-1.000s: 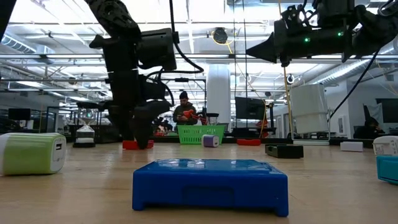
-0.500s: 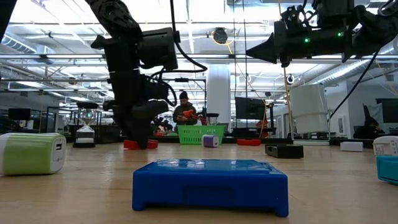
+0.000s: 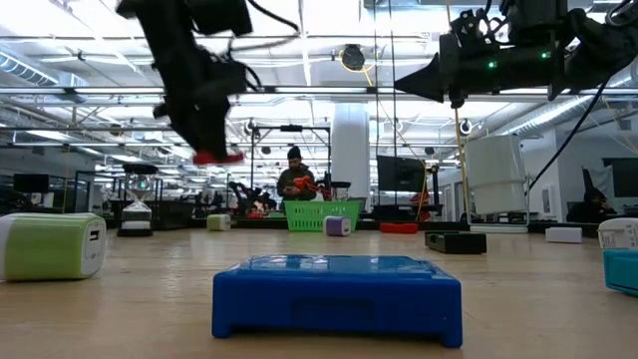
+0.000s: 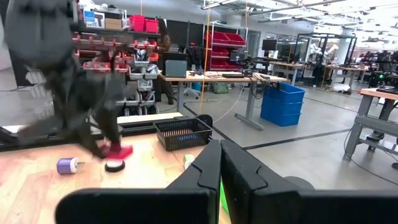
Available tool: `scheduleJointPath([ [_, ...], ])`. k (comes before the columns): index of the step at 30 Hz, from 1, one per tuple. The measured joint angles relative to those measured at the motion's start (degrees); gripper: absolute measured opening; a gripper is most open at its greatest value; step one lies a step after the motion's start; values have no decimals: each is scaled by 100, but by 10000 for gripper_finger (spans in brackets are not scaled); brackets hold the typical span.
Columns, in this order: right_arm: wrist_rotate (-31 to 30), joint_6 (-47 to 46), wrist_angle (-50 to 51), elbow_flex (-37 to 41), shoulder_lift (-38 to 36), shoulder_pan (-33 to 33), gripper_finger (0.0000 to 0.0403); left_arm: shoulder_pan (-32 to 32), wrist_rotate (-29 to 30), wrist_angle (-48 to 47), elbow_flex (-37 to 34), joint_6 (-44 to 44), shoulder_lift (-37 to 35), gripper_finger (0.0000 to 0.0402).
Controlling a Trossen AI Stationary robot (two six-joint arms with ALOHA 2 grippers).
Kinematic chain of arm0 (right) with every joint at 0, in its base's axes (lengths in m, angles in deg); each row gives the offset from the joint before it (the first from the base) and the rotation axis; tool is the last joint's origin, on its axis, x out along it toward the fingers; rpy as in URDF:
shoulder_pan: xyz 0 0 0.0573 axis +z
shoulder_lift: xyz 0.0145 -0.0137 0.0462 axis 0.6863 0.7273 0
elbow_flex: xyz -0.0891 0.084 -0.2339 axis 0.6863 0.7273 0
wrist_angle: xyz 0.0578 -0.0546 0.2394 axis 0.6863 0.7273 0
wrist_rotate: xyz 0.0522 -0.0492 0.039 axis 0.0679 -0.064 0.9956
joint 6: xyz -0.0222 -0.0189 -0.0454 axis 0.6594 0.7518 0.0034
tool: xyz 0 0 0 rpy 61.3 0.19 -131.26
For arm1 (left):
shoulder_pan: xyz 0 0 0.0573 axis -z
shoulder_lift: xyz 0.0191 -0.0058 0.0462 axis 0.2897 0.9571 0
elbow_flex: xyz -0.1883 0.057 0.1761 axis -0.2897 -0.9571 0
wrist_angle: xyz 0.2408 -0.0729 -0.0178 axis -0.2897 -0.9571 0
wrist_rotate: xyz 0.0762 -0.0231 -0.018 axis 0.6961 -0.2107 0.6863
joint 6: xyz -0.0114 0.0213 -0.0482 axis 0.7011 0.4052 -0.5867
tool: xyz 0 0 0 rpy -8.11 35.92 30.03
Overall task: Pick & Place Office items
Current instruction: Put the bottom red digital clock into the black basket
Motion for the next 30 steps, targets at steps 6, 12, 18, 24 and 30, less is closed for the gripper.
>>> scheduleJointPath([
  [6, 0, -2, 23, 0, 0, 0, 4, -745, 418, -689, 7, -30, -1111, 166],
  [12, 0, -20, 33, 0, 0, 0, 4, -2092, 260, -786, 7, 424, -1347, 166],
  [18, 0, -20, 31, 0, 0, 0, 4, -3335, 203, -568, 7, 1013, -888, 166],
  [24, 0, -17, 35, 0, 0, 0, 4, -4223, -125, 145, -297, 1312, -499, 166],
  [30, 0, -13, 34, 0, 0, 0, 4, -4852, -367, 895, -758, 1408, -359, 166],
])
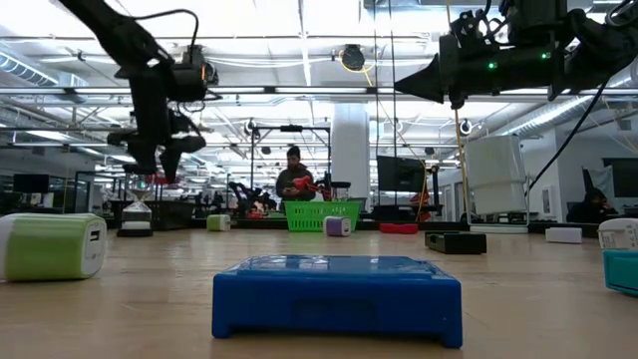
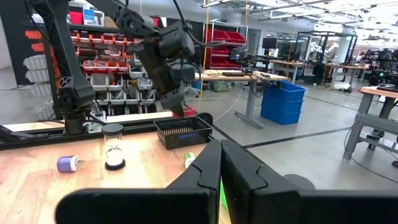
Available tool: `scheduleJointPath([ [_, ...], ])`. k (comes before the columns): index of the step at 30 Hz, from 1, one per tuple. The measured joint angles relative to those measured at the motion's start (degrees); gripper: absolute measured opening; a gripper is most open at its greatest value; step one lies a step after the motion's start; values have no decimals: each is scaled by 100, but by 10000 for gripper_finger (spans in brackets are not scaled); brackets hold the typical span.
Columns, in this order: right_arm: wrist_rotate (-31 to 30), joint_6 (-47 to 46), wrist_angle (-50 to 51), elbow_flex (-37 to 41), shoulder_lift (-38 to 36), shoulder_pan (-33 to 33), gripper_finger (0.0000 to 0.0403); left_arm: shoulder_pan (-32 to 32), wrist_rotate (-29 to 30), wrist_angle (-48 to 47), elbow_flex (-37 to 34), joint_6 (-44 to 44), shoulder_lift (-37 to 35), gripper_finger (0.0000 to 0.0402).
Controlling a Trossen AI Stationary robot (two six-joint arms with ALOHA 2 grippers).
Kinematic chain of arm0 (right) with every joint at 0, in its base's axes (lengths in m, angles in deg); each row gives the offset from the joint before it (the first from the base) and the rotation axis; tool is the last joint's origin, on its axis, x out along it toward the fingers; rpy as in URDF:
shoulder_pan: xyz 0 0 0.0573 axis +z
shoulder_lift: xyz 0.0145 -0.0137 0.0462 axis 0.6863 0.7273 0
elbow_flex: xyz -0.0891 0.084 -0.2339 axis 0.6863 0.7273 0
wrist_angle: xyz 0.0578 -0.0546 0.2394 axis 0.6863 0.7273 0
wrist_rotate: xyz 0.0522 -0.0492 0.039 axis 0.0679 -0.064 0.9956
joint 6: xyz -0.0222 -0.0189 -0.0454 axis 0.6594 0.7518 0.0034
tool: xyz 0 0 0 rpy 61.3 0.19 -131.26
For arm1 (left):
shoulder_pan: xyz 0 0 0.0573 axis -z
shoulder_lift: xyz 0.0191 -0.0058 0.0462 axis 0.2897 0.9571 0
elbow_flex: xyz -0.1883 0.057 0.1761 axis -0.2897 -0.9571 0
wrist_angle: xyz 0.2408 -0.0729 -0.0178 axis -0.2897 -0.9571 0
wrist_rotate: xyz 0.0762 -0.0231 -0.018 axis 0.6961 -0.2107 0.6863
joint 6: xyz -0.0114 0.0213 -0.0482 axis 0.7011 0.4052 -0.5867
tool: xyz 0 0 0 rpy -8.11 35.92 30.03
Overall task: Pick & Place Office items
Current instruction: Put the bottom red digital clock into the black basket
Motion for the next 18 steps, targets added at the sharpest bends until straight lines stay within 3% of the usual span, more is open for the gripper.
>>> scheduleJointPath([
  [7, -1, -2, 0, 0, 0, 0, 4, -373, -53, 454, -309, 80, 270, 166],
  [18, 0, -2, -2, 0, -2, 0, 4, -451, -412, 1068, -429, 63, 617, 166],
])
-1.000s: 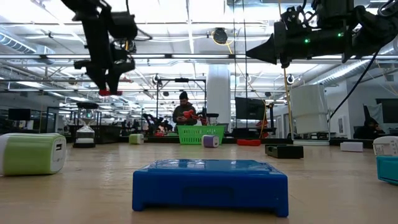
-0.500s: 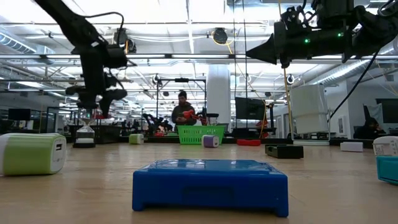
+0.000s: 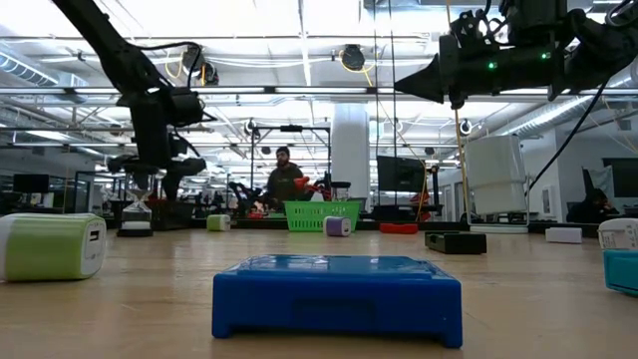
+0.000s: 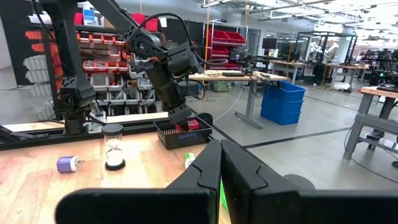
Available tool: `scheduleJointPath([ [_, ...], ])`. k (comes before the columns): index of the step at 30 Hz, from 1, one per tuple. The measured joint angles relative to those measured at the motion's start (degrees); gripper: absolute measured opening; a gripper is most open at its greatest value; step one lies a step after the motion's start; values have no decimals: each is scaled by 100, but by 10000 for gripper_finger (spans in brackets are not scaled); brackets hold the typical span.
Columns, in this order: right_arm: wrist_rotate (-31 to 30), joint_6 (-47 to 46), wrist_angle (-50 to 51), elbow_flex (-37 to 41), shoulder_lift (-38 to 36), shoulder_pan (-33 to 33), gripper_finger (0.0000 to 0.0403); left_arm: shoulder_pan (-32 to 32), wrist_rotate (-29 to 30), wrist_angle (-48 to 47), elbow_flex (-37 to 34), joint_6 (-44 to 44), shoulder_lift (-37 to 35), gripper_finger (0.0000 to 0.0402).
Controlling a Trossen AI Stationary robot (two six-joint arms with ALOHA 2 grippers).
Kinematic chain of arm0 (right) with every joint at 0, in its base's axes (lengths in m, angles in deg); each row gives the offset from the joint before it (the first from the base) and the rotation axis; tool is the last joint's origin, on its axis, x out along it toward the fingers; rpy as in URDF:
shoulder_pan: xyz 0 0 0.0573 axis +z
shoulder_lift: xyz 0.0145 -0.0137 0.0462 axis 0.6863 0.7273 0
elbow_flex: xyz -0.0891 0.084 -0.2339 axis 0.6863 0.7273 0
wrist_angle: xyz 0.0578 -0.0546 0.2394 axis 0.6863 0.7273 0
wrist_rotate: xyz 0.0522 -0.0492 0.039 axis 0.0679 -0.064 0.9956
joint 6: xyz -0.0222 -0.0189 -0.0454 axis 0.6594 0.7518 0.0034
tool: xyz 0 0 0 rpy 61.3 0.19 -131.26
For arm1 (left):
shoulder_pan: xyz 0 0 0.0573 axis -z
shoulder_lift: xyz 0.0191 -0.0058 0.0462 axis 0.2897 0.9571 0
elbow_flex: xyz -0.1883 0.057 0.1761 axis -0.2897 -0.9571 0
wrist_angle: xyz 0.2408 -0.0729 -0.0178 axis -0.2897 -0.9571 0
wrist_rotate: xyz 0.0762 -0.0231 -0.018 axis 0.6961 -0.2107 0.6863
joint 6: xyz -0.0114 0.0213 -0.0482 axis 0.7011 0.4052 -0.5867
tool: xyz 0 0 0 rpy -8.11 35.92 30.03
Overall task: Pick & Place Office items
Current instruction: Put the bottom red digital clock into the black basket, then put the blue charger adapter into the yellow basket
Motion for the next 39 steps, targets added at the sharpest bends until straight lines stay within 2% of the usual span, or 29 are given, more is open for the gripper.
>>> scheduleJointPath([
  [29, 0, -2, 4, 0, 0, 0, 4, 209, -133, -328, -190, -129, -2, 167],
  [39, 0, 0, 7, 0, 0, 0, 4, 306, -127, -545, -190, 61, -6, 234],
])
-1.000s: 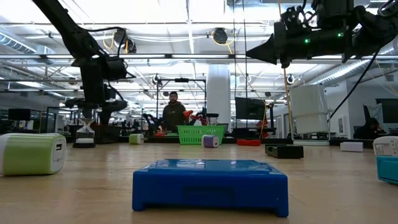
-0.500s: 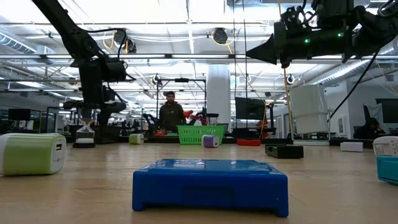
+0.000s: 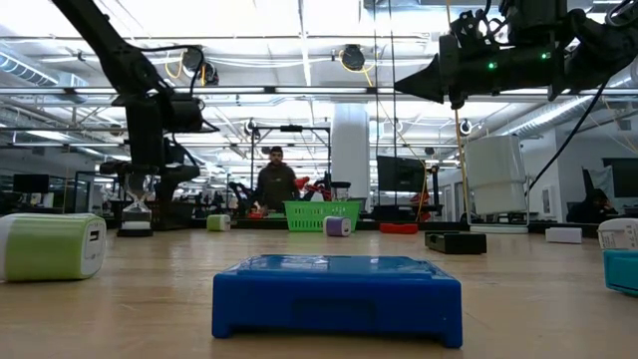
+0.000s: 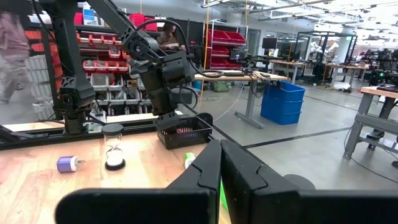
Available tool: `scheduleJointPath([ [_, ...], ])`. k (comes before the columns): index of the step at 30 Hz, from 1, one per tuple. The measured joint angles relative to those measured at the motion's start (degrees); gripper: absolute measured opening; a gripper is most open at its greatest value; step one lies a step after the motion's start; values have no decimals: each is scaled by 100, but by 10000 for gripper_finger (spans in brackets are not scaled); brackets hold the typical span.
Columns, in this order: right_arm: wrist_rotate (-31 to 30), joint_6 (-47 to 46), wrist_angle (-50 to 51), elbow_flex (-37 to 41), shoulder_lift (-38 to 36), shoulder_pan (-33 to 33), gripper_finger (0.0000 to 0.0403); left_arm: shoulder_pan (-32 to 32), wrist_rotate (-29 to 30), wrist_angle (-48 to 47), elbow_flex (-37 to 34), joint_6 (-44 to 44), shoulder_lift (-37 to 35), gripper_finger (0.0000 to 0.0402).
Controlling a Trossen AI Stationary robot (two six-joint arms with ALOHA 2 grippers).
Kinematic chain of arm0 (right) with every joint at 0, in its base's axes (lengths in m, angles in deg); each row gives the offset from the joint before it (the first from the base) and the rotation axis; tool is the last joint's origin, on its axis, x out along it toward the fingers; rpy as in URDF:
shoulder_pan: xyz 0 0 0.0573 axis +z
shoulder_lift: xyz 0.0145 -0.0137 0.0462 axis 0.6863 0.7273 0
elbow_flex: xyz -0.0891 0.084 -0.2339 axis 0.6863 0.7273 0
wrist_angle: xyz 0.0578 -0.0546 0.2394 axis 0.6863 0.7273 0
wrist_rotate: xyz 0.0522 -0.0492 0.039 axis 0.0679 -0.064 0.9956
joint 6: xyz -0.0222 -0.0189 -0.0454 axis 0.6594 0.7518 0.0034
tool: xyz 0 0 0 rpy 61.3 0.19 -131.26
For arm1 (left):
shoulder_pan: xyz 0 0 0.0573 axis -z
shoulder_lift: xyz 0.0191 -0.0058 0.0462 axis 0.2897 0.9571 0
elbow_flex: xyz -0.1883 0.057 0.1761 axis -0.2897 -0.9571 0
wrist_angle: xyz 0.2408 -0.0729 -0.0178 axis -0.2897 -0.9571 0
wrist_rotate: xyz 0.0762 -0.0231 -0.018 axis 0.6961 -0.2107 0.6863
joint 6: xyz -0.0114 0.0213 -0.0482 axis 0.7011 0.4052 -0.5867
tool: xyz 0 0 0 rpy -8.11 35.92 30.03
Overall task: Pick & Place Office items
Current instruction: Put the blue charger adapter into the yellow basket
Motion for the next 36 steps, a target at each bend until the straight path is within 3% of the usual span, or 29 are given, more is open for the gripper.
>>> scheduleJointPath([
  [7, -1, 3, 48, 0, 0, 0, 4, 83, 97, -265, 0, 281, -61, 226],
  [21, -2, 13, 78, 0, 0, 0, 4, 713, 411, -370, 0, 897, -1611, 74],
  [29, -2, 13, 131, 0, 0, 0, 4, 1778, 346, 798, 0, 1681, -2422, 6],
  [36, -2, 13, 227, 0, 0, -2, 4, 2798, -118, 2242, 0, 2226, -2466, 24],
])
